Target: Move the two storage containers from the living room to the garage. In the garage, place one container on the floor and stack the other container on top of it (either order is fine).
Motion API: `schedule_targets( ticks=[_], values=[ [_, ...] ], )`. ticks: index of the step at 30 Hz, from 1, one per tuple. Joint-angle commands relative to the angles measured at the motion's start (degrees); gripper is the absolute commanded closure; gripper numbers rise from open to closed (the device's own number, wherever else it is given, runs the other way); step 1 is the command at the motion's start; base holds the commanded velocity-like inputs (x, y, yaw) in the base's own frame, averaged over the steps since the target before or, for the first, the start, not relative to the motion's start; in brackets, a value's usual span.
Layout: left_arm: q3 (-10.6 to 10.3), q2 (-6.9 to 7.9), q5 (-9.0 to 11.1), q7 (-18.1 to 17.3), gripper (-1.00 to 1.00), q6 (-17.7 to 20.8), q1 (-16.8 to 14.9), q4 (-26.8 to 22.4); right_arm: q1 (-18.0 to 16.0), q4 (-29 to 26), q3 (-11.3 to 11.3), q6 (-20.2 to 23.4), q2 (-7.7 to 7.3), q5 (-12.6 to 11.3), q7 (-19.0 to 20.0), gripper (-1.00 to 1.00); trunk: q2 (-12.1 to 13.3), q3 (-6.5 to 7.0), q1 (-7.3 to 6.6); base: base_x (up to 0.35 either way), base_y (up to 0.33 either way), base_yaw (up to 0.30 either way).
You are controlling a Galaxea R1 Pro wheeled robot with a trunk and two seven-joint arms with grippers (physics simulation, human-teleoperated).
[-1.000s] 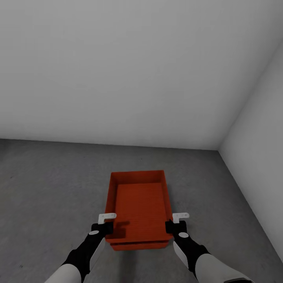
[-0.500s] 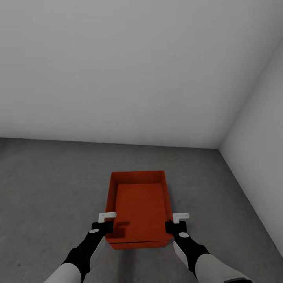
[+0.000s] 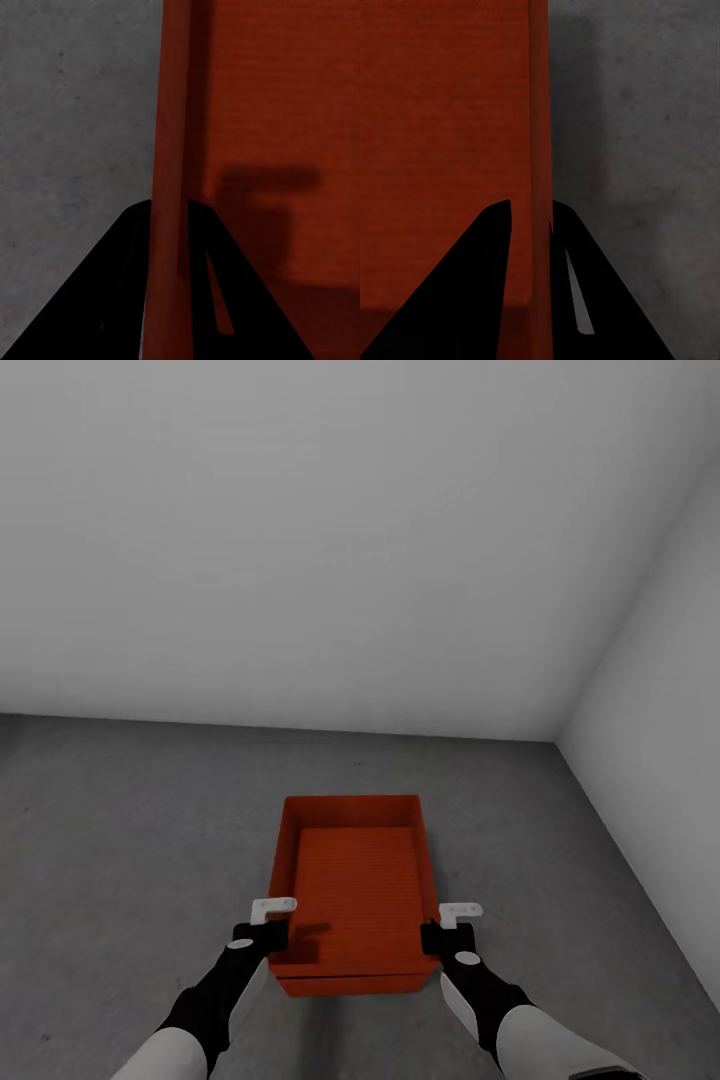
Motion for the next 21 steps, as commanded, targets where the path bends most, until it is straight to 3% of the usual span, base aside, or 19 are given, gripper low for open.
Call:
schedule_targets(
  ticks=[1, 14, 15, 16, 21],
  values=[
    [-0.33, 0.00, 0.40, 0.48, 1.00, -3.91, 0.08, 2.34, 0.01, -0.09, -2.41, -0.22, 0.04, -0.58, -5.75, 1.00, -0.01, -0.05, 1.27, 0.000, 0.000, 0.000],
    [-0.58, 0.01, 0.20, -0.22, 1.00, -3.98, 0.08, 2.33, 0.01, 1.08, -2.41, -0.39, -0.12, 0.16, -5.34, 1.00, -0.01, -0.05, 1.27, 0.000, 0.000, 0.000],
    [-0.58, 0.01, 0.21, -0.21, 1.00, -3.97, 0.08, 2.33, 0.01, 1.13, -2.41, -0.39, -0.12, 0.18, -5.30, -1.00, -0.01, -0.05, 1.27, 0.000, 0.000, 0.000],
    [-0.59, 0.04, 0.25, -0.17, -1.00, -3.90, 0.08, 2.33, 0.01, 1.21, -2.41, -0.35, -0.13, 0.16, -5.23, -1.00, -0.01, -0.05, 1.27, 0.000, 0.000, 0.000],
    [-0.60, 0.07, 0.29, 0.17, -1.00, -3.88, 0.08, 2.29, 0.01, 1.30, -2.40, -0.36, -0.14, 0.27, -5.27, -1.00, -0.01, -0.05, 1.27, 0.000, 0.000, 0.000]
  ],
)
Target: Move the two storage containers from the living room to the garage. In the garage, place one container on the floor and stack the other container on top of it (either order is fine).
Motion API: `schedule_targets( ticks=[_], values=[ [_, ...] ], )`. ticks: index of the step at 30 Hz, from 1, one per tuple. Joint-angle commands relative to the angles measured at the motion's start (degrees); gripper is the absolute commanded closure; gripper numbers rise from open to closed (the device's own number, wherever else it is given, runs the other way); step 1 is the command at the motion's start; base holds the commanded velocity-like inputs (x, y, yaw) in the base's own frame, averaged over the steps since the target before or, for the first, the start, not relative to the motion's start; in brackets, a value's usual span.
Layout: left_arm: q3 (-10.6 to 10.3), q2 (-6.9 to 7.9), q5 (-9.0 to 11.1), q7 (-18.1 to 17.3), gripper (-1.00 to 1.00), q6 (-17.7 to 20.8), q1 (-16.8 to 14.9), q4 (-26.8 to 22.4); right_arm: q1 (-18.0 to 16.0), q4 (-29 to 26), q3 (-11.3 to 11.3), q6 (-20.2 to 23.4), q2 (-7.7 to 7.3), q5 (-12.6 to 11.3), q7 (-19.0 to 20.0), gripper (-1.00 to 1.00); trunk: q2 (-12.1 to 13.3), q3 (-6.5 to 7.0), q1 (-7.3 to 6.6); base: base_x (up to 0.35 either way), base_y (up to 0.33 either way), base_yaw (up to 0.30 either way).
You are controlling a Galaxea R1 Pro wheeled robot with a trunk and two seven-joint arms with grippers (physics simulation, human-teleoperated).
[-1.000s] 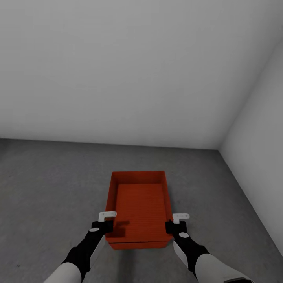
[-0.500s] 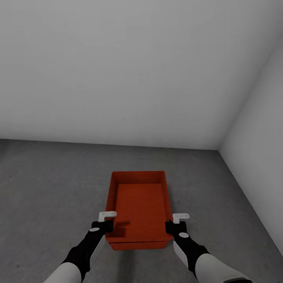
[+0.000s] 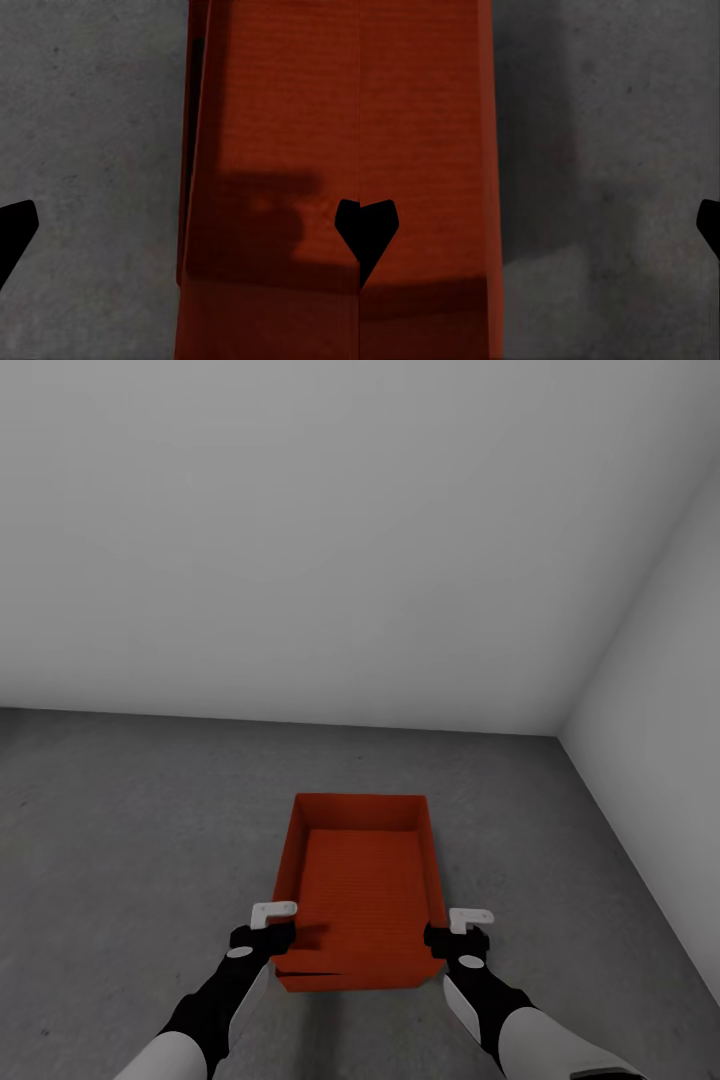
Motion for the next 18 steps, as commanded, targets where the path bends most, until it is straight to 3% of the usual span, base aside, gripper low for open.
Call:
schedule_targets(
  ticks=[1, 18],
  values=[
    [-0.38, 0.06, 0.34, 0.36, -1.00, 0.31, -0.01, -0.14, -0.04, 0.05, 0.26, -0.11, -0.03, -0.03, -0.28, -1.00, -0.02, -0.04, -0.01, 0.000, 0.000, 0.000],
    [-0.38, -0.10, 0.43, 0.78, -1.00, 0.39, -0.01, -0.54, -0.04, -0.01, 0.33, -0.14, -0.10, 0.27, -0.42, -1.00, -0.02, -0.04, -0.01, 0.000, 0.000, 0.000]
  ],
)
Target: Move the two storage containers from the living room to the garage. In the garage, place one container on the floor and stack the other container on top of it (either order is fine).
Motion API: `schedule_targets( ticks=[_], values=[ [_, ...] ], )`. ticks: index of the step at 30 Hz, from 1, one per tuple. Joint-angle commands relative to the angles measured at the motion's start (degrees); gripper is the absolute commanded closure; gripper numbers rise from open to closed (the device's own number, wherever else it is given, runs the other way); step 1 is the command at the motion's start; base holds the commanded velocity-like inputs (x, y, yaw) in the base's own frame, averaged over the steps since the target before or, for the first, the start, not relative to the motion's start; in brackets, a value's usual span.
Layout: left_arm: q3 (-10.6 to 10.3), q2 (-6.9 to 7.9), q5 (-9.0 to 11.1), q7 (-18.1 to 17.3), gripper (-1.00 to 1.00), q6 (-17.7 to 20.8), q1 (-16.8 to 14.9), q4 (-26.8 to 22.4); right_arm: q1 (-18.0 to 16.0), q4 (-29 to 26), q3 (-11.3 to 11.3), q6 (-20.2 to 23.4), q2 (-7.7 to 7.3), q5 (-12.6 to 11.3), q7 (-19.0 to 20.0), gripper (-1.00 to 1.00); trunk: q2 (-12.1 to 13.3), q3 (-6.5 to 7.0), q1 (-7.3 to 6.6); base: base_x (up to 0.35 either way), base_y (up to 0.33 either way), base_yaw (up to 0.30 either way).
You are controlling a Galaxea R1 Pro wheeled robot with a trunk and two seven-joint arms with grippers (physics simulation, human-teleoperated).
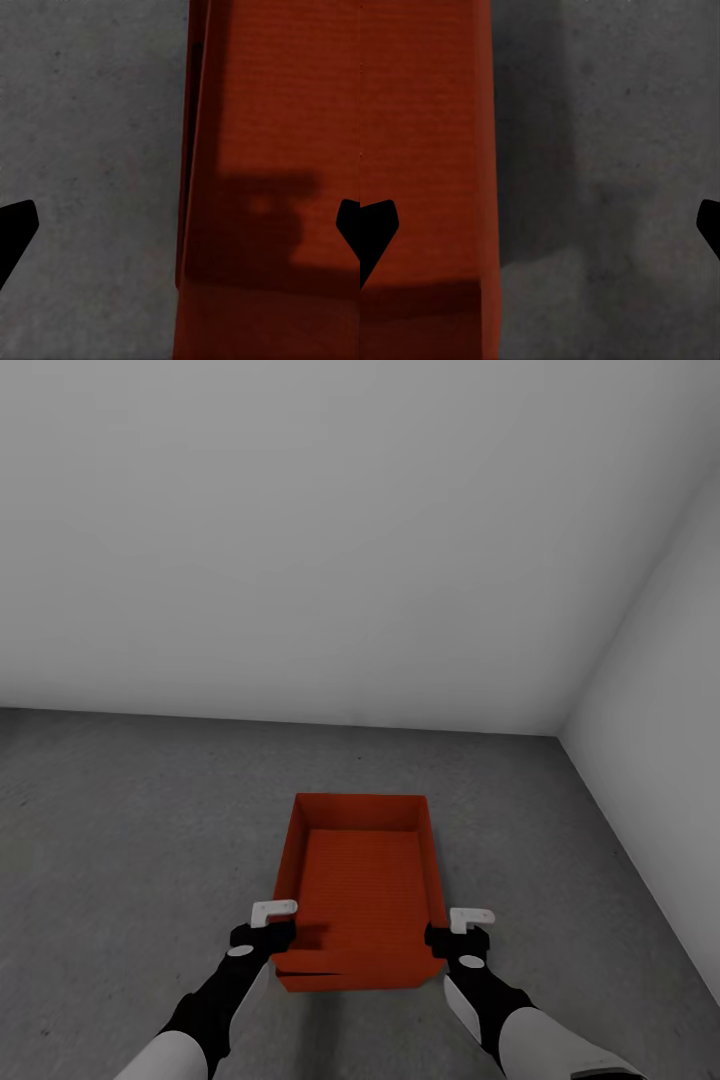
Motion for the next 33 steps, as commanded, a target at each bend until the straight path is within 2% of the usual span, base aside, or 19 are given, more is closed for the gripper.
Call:
schedule_targets(
  ticks=[1, 33],
  values=[
    [-0.38, 0.04, 0.39, 0.47, -1.00, 0.31, -0.01, -0.06, -0.04, 0.06, 0.27, -0.13, 0.04, -0.02, -0.35, -1.00, 0.38, 0.14, -0.23, 0.000, 0.000, 0.000],
    [-0.12, 0.13, 0.47, 0.39, -1.00, 0.32, -0.01, -0.34, -0.04, 0.06, 0.28, -0.09, 0.19, -0.04, -0.56, -1.00, 13.22, 5.88, -7.25, 0.000, 0.000, 0.000]
  ],
)
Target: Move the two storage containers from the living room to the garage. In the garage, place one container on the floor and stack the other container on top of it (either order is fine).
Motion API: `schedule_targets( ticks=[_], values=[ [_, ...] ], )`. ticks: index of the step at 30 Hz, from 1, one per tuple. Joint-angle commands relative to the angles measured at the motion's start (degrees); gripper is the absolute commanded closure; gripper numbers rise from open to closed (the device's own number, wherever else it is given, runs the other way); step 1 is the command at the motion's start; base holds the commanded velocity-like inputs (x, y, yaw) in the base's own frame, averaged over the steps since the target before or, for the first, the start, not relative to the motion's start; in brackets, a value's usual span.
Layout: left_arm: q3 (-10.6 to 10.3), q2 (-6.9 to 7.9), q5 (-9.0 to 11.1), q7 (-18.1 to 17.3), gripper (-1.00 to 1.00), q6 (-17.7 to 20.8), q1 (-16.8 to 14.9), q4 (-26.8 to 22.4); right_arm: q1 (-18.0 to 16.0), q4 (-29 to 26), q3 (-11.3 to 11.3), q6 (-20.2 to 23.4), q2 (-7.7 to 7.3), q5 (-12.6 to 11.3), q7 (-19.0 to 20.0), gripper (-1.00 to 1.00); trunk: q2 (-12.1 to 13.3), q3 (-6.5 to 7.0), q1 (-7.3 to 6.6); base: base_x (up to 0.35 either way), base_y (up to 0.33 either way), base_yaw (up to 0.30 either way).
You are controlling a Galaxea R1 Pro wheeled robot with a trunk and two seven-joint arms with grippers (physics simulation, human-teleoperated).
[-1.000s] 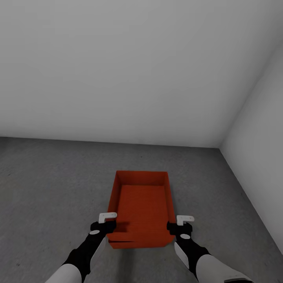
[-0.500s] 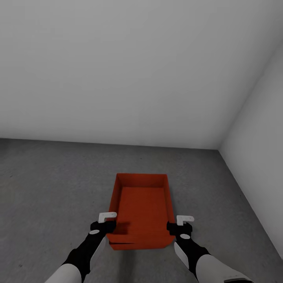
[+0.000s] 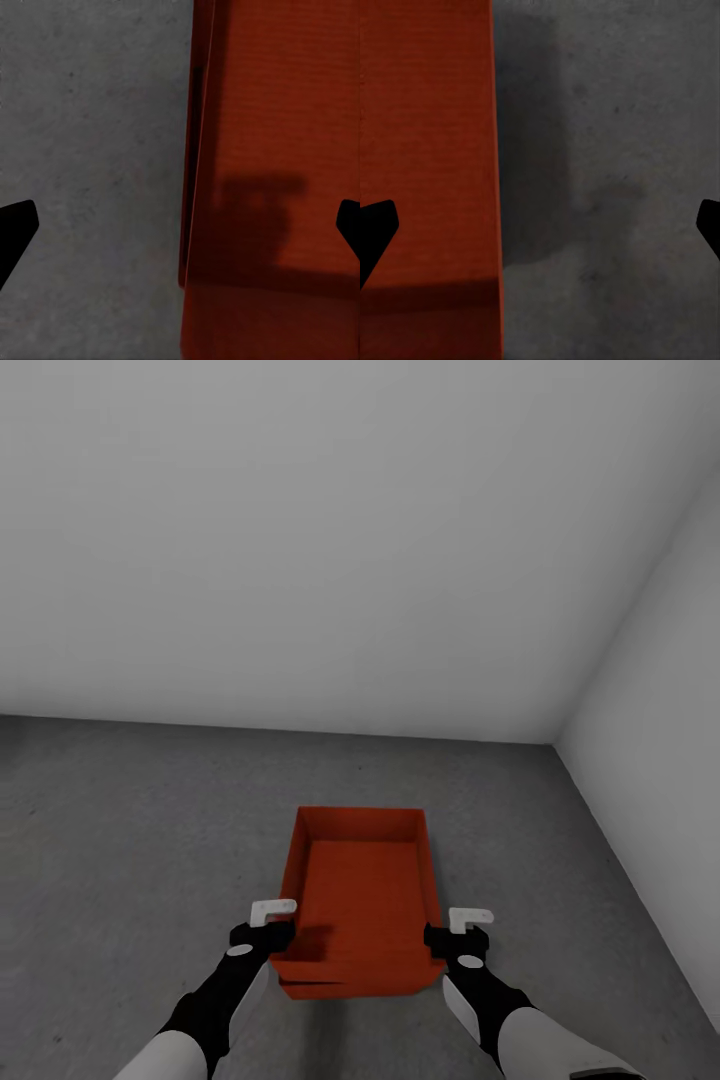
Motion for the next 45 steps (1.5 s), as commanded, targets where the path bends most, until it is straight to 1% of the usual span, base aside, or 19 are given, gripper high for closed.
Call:
schedule_targets(
  ticks=[1, 45],
  values=[
    [-0.35, 0.05, 0.40, 0.45, -1.00, 0.31, -0.01, -0.11, -0.04, 0.06, 0.27, -0.13, 0.00, -0.03, -0.30, -1.00, 0.40, 0.14, -0.23, 0.000, 0.000, 0.000],
    [-0.18, 0.11, 0.48, 0.53, -1.00, 0.31, -0.01, -0.05, -0.04, 0.06, 0.27, -0.08, -0.09, -0.16, -0.33, -1.00, 18.04, 8.04, -9.89, 0.000, 0.000, 0.000]
  ],
)
